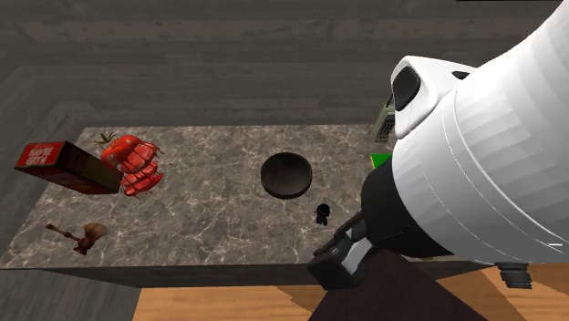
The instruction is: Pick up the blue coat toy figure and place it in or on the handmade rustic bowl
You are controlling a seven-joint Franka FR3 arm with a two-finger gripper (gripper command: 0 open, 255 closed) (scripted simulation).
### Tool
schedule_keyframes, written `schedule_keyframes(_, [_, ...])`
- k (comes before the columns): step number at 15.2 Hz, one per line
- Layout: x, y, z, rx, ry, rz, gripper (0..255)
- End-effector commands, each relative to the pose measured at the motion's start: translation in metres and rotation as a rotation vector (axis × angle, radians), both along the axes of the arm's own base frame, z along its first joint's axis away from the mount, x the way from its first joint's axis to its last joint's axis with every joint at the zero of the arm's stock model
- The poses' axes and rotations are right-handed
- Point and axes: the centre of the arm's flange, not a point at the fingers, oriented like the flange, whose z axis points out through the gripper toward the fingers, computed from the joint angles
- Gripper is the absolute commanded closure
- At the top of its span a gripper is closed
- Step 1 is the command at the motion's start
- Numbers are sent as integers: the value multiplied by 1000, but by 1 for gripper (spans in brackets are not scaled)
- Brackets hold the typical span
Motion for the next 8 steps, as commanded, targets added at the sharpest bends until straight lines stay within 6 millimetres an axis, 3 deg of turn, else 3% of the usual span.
schedule_keyframes(1, [0,0,0,0,0,0,0])
schedule_keyframes(8, [40,-43,-76,13,73,-5,0])
